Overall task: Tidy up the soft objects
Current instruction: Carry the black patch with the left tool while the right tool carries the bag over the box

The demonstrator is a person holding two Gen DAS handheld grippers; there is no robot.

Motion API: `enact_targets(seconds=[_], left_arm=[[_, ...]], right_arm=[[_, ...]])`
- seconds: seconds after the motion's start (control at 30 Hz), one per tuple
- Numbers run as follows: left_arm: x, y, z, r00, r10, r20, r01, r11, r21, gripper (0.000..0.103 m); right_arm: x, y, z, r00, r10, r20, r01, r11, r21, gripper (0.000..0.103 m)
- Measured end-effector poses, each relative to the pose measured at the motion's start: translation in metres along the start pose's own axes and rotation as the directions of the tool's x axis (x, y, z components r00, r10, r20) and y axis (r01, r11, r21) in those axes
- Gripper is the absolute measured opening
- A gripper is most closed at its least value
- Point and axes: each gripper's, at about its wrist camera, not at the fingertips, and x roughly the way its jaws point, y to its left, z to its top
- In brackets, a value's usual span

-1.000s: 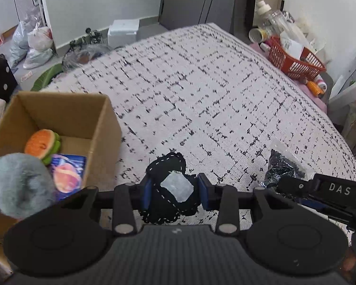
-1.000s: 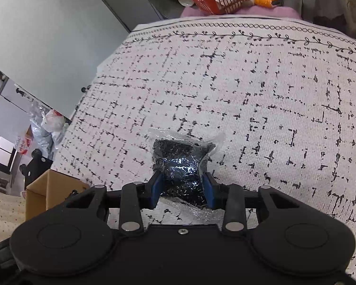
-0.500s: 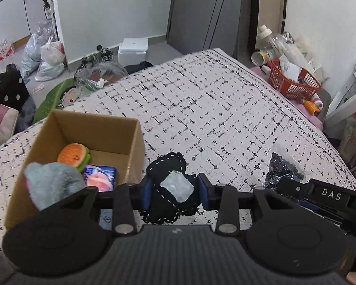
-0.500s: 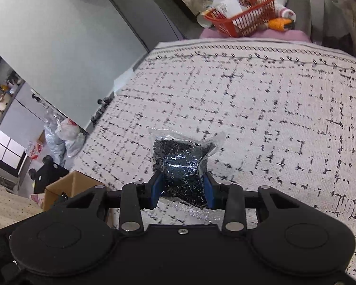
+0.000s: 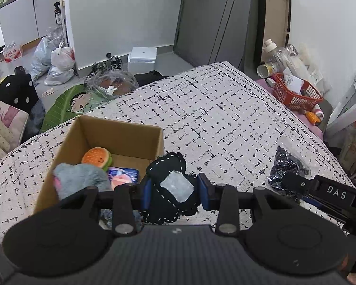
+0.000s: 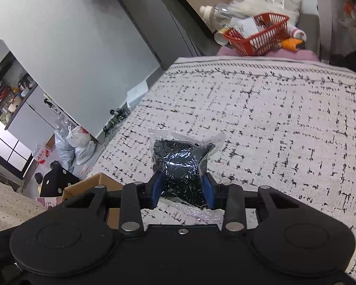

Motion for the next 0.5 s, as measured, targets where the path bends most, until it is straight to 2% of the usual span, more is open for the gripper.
enact_targets(seconds=[0.23, 0.5], left_arm=[[-0.012, 0.018, -0.001, 1.000, 0.004, 0.014, -0.004, 1.000, -0.021, 0.038], [-0.020, 0.042, 0.000, 1.000, 0.008, 0.020, -0.007, 0.998, -0.056, 0.038]], right_arm=[[-0.010, 0.028, -0.006, 0.998, 0.025, 0.049, -0.020, 0.995, -0.095, 0.036], [-0.007, 0.045, -0.012, 0.998, 0.062, 0.030, -0.058, 0.992, -0.112, 0.036]])
